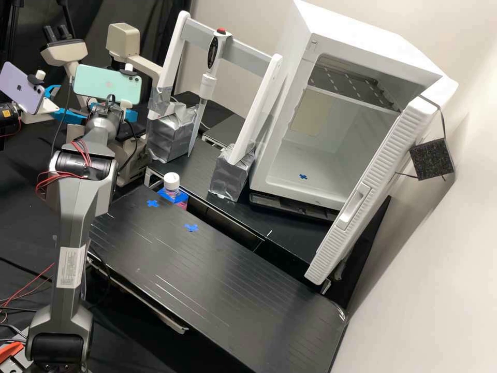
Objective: Move the petri dish to the bench
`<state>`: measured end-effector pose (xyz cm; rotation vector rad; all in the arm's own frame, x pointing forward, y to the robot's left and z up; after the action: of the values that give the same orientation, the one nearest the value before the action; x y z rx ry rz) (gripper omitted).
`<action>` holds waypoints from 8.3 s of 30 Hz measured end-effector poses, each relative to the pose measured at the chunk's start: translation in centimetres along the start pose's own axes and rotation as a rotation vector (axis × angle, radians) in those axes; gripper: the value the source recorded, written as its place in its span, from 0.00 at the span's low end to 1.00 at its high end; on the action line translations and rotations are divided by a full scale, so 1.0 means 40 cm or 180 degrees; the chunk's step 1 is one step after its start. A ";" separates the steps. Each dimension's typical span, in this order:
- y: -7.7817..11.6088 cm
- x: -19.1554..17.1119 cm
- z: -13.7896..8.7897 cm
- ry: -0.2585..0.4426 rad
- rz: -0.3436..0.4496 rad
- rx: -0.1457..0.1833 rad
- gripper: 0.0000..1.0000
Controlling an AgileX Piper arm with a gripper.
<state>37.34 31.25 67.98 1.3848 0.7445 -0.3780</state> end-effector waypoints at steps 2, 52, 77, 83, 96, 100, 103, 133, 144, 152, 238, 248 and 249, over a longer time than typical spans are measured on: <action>-0.010 0.004 0.011 -0.0012 -0.0005 0.0013 0.00; -0.059 -0.130 0.033 0.0067 0.0239 -0.0131 0.00; -0.069 -0.086 0.068 -0.0158 0.0132 -0.0045 1.00; -0.069 -0.086 0.068 -0.0165 0.0123 -0.0074 1.00; -0.053 -0.075 0.054 -0.0162 0.0161 -0.0116 1.00; -0.053 -0.075 0.054 -0.0162 0.0161 -0.0120 0.00; -0.053 -0.075 0.054 -0.0162 0.0161 -0.0120 0.00; -0.068 -0.059 0.059 -0.0122 0.0120 -0.0254 0.00; -0.067 -0.059 0.063 -0.0118 0.0137 -0.0235 0.00; -0.075 -0.061 0.078 -0.0124 0.0140 -0.0230 0.00; -0.184 -0.770 0.504 -0.0507 0.1574 -0.0161 0.00; -0.167 -0.800 0.561 -0.0512 0.1654 -0.0271 0.00; -0.166 -0.803 0.567 -0.0519 0.1651 -0.0269 0.00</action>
<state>15.57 2.38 84.77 1.3910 0.2466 -0.0475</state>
